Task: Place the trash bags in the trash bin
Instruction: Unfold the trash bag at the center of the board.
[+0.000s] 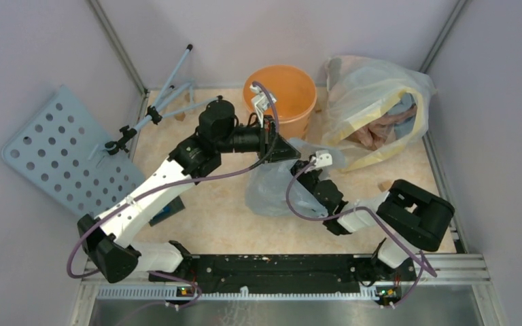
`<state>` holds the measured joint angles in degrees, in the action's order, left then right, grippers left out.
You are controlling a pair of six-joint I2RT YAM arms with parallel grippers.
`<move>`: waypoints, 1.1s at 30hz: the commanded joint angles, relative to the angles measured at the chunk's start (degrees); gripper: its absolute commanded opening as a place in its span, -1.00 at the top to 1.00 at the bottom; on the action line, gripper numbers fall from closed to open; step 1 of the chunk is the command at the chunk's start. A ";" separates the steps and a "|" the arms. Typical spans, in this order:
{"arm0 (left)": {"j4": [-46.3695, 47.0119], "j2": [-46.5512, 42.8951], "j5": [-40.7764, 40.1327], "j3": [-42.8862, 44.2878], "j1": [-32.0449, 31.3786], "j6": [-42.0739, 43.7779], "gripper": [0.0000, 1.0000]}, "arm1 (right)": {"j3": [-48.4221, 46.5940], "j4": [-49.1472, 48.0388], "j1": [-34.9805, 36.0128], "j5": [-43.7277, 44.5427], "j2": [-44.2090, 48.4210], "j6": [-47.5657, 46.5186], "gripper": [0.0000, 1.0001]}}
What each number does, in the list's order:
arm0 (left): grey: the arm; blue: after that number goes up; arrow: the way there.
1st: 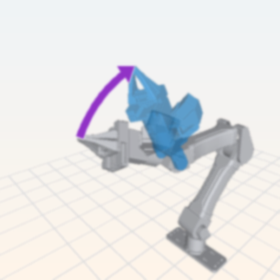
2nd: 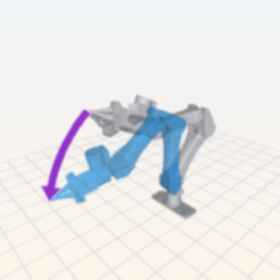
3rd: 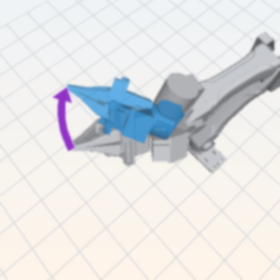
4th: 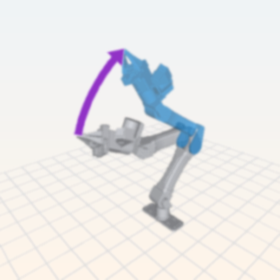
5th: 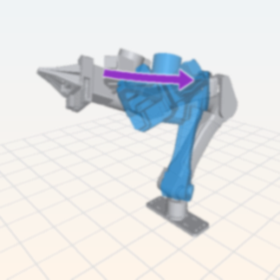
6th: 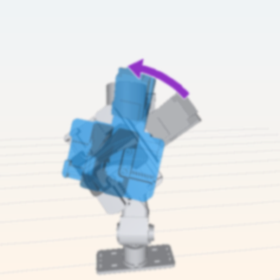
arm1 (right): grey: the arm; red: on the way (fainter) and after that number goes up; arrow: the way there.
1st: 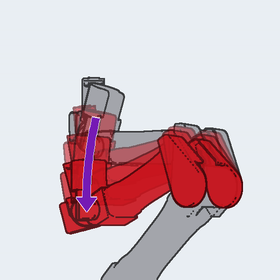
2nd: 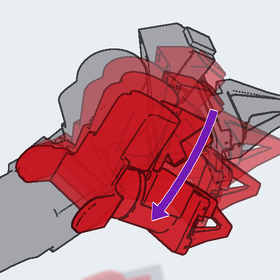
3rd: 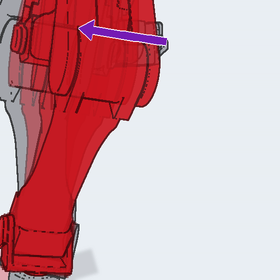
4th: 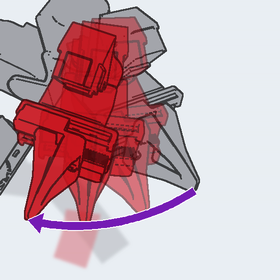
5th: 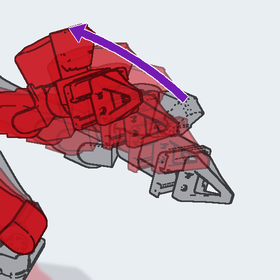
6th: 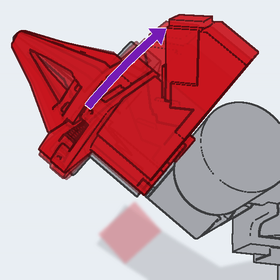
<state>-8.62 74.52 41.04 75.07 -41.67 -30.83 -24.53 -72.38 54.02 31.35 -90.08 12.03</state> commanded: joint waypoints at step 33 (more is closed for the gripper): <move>-14.59 -11.37 -19.45 -1.56 0.35 23.19 1.00 | -10.32 63.89 -1.89 -13.55 48.38 -5.93 -0.48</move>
<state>-26.96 64.77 21.56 70.48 -41.58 -12.38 -26.74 -20.93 52.31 15.20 -45.71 8.86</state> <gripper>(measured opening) 0.004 0.685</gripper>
